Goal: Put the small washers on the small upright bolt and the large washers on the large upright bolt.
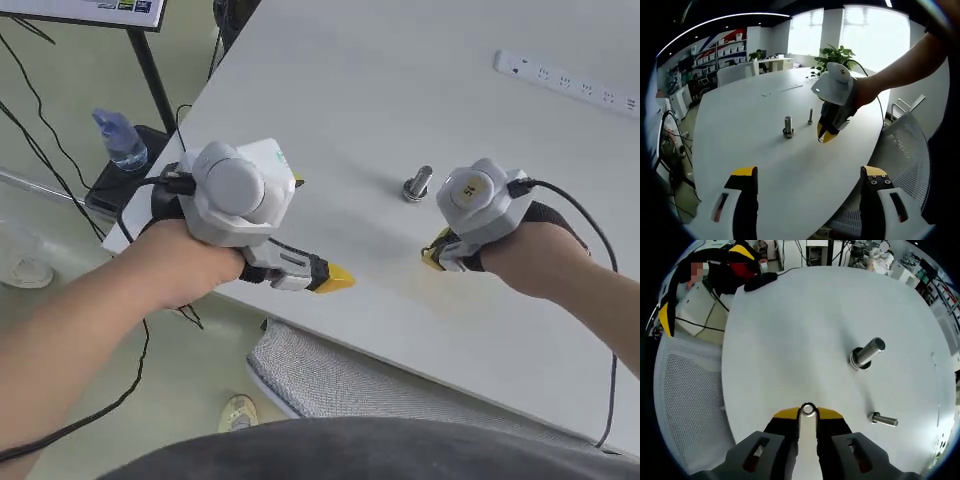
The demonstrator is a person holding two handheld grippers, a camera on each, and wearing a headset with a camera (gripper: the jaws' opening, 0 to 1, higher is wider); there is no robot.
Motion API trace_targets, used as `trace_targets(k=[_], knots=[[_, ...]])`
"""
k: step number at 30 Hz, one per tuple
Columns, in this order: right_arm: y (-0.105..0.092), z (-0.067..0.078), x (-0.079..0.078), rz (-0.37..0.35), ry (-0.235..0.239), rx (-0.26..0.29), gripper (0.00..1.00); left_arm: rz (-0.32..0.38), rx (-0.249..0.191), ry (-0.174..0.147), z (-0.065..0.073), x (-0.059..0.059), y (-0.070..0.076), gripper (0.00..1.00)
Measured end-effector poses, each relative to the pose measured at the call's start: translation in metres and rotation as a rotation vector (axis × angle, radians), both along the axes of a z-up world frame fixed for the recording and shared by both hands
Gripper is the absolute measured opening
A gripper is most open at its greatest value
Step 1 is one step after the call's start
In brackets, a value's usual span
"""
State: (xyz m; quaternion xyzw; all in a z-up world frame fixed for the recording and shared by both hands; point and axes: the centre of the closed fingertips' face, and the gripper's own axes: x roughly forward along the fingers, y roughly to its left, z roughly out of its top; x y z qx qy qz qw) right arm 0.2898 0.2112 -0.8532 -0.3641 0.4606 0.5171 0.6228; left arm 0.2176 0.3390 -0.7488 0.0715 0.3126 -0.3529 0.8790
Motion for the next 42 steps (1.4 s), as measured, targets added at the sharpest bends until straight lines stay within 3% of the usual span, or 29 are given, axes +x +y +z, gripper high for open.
trace_targets(k=[9, 13, 25, 33, 42], knots=[[-0.020, 0.008, 0.008, -0.033, 0.014, -0.007, 0.12, 0.026, 0.009, 0.002, -0.003, 0.003, 0.002, 0.89], [-0.031, 0.006, 0.014, -0.025, 0.026, 0.014, 0.13, 0.025, 0.011, 0.008, -0.005, 0.001, 0.002, 0.91], [-0.063, 0.014, 0.026, -0.069, 0.022, -0.011, 0.12, 0.045, 0.014, 0.029, -0.009, 0.001, 0.002, 0.95], [-0.075, 0.022, 0.036, -0.070, 0.018, -0.025, 0.12, 0.049, 0.015, 0.036, -0.011, 0.003, -0.001, 0.98], [-0.074, 0.029, 0.050, -0.063, 0.002, -0.023, 0.12, 0.066, 0.009, 0.047, -0.013, 0.002, -0.001, 1.00]])
